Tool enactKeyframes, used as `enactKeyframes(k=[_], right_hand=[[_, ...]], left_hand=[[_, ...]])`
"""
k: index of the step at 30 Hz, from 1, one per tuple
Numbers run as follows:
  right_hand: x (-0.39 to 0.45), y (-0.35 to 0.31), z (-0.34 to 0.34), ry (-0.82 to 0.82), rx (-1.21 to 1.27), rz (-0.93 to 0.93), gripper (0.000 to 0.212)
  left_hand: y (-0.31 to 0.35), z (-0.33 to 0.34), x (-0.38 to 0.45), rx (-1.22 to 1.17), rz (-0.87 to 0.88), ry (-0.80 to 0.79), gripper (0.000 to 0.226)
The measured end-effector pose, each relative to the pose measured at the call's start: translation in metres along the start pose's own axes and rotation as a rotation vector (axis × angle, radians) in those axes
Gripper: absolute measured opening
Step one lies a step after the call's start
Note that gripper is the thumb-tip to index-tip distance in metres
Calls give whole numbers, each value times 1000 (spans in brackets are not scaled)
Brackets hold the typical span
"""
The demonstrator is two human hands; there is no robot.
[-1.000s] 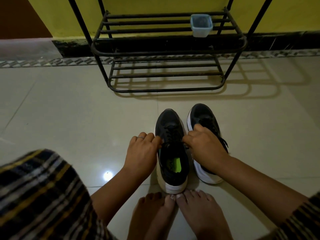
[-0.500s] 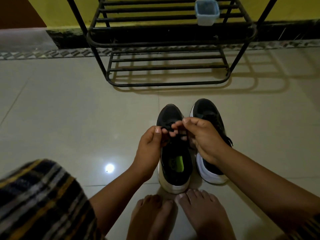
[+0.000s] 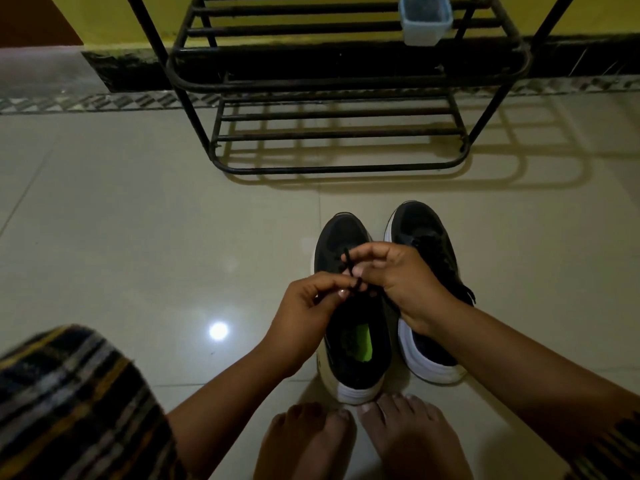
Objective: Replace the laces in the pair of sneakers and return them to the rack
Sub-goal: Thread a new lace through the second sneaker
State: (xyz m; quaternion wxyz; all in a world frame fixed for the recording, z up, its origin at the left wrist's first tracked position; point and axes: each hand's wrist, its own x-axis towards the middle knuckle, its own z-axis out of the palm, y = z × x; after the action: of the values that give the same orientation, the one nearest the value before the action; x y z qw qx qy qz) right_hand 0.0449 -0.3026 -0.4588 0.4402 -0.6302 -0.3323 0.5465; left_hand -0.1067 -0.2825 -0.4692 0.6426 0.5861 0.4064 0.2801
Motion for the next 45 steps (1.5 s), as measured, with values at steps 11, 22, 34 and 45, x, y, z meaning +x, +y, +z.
enactKeyframes(k=[11,22,34,45], right_hand=[[7,-10,-12,-165,-521,-252,30],[1,-22,-18,-203,-660,-253,7],[0,-10,-11,-146,-406,-66,15],[-7,-7,-9,-182,-71,78,16]], left_hand=[[2,-8,19,-146,-252,-23,16],[1,-11,16,-148,-262,-23,6],[7,-20,18,-45,-239,-76,10],[7,-19,22,-48,-274,-161,35]])
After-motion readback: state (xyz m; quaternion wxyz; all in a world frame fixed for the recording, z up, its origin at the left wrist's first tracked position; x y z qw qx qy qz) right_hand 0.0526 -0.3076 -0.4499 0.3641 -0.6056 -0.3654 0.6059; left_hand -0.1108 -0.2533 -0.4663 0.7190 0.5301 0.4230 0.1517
